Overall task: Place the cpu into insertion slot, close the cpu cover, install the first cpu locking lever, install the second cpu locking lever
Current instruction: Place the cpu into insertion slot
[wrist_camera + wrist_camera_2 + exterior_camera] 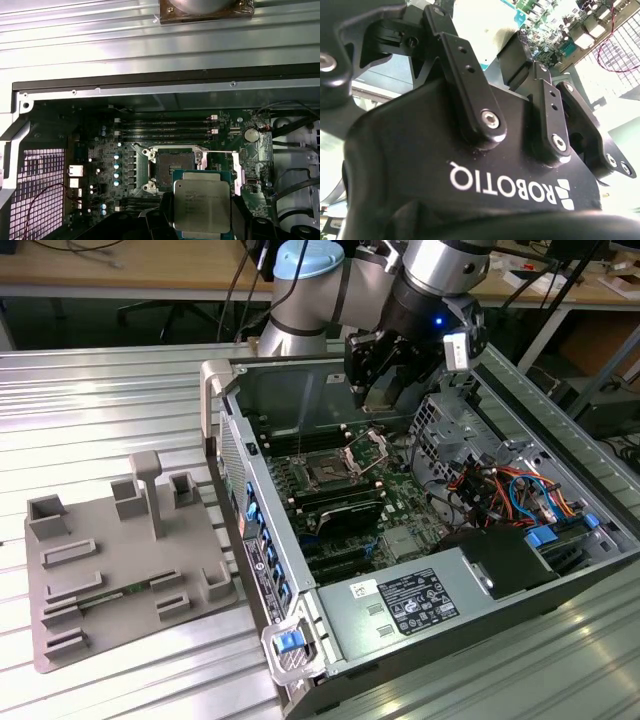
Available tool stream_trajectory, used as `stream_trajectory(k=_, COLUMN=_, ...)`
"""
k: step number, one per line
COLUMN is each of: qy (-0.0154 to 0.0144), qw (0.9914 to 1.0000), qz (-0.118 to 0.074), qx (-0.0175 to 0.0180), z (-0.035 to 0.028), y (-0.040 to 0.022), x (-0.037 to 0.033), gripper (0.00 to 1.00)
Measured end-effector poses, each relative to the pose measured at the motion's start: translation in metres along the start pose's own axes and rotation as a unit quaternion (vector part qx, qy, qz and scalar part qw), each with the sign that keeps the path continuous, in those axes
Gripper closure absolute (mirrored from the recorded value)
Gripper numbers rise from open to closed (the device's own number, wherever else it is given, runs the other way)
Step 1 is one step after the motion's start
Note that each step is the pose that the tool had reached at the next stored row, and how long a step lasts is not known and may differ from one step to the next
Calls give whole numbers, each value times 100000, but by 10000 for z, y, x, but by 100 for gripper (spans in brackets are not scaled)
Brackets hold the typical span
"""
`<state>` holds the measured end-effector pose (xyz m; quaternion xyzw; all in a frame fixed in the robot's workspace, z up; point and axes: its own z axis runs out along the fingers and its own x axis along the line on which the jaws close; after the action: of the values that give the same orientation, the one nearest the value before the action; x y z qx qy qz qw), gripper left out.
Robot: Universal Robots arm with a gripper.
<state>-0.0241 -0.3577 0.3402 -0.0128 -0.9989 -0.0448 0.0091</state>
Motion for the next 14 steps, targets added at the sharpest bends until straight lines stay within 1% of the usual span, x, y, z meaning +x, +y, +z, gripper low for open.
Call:
stream_trajectory(k=7, qy=1, qw=100000, qz=-21, qx=4, z=40, y=-4, x=-1, gripper=45)
stream_trajectory(k=9, qy=54, qw=99998, qz=-630, qx=14, z=58, y=-6, x=6, gripper=45)
stream_trajectory(k=12, qy=184, qw=99978, qz=-2068, qx=39, z=72, y=-7, x=12, gripper=45)
stream_trajectory(k=14, qy=228, qw=99966, qz=-2600, qx=46, z=85, y=-9, x=25, gripper=45)
